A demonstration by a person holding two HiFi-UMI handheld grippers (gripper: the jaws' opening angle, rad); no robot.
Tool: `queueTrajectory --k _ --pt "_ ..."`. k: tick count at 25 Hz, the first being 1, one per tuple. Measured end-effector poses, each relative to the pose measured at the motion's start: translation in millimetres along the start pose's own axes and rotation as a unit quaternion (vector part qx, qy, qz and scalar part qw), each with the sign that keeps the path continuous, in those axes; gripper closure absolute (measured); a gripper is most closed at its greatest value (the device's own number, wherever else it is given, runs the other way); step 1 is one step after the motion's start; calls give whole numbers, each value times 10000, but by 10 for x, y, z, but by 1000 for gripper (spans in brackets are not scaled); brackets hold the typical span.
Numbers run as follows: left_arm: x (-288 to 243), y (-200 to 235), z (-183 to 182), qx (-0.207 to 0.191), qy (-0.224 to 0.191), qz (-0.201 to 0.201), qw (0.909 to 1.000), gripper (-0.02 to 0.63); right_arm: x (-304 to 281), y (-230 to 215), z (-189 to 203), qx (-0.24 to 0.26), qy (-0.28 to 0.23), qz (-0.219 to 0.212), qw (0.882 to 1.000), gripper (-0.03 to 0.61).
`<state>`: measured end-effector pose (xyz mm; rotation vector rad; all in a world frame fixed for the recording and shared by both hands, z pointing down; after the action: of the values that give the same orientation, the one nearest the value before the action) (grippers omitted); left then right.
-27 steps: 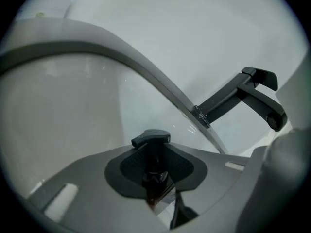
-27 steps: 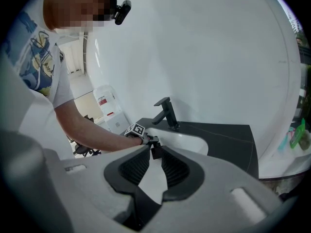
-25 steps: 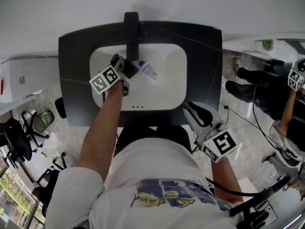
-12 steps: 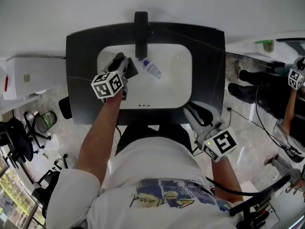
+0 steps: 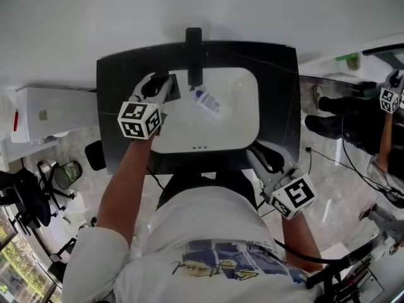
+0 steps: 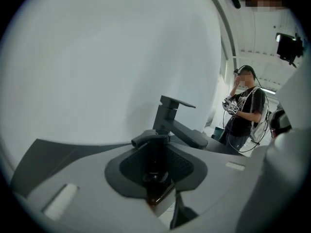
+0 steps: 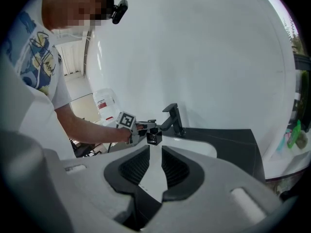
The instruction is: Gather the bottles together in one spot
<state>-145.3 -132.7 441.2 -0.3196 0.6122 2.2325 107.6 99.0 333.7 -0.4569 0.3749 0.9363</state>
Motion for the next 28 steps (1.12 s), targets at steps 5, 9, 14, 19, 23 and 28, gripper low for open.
queueTrajectory --k 5,9,14,19,23,28 --pt "-86 95 -261 -255 -196 182 9993 517 13 59 -34 -3 -41 192 9998 500" --pt "-195 162 -425 -448 -320 330 9979 517 30 105 -7 -99 -27 335 9994 500" --pt "-408 217 -498 -584 -480 509 9958 517 53 152 112 -257 128 490 9984 502" --pt "-636 277 -533 -791 -541 602 9936 517 31 168 126 -312 220 605 9974 502" --pt "-693 325 -522 -935 -646 641 9915 517 21 166 154 -336 290 665 9968 502" --pt "-693 358 -498 -893 -913 703 9893 517 4 179 190 -379 323 682 9964 502"
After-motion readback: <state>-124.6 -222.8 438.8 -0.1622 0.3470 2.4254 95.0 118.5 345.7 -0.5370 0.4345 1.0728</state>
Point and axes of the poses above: the fingertips, and each gripper's own axes: x backward along the fingers, y to its left, z out of its underside, the point moved 7 cm from there along x, backward along the fingers, and after that the axes turned 5 degrees about x, right-handed, at the moved point
